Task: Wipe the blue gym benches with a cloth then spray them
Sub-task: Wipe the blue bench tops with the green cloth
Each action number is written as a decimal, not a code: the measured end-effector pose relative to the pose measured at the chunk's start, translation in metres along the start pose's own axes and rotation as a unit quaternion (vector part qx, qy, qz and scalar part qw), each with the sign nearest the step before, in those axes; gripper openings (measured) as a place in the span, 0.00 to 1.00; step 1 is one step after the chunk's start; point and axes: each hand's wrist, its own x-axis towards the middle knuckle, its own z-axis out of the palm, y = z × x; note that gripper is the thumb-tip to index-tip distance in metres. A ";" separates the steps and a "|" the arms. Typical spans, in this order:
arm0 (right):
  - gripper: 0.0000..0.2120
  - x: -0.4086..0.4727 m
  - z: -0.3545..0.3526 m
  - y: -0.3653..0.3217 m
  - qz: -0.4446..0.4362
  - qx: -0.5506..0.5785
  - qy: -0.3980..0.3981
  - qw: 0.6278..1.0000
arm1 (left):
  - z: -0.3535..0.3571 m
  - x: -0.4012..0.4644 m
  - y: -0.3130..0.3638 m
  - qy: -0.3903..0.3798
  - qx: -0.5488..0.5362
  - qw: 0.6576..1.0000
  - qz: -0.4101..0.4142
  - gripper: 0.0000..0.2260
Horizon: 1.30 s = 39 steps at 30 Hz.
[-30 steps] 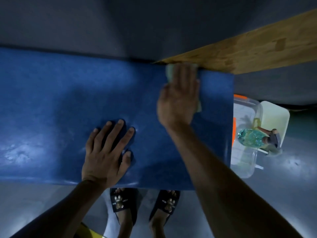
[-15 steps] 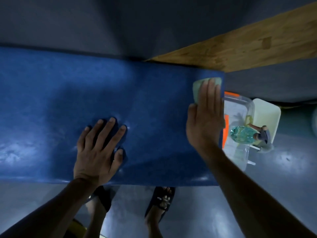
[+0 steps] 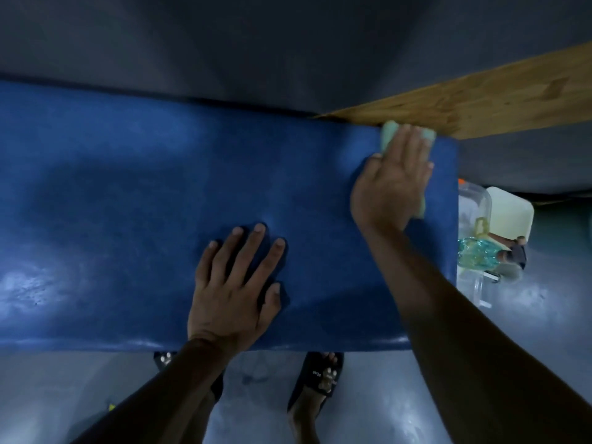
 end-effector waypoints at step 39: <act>0.28 -0.083 0.031 -0.164 -0.064 -0.001 -0.052 0.997 | -0.042 0.020 -0.151 -0.004 -0.010 0.999 -0.050 0.26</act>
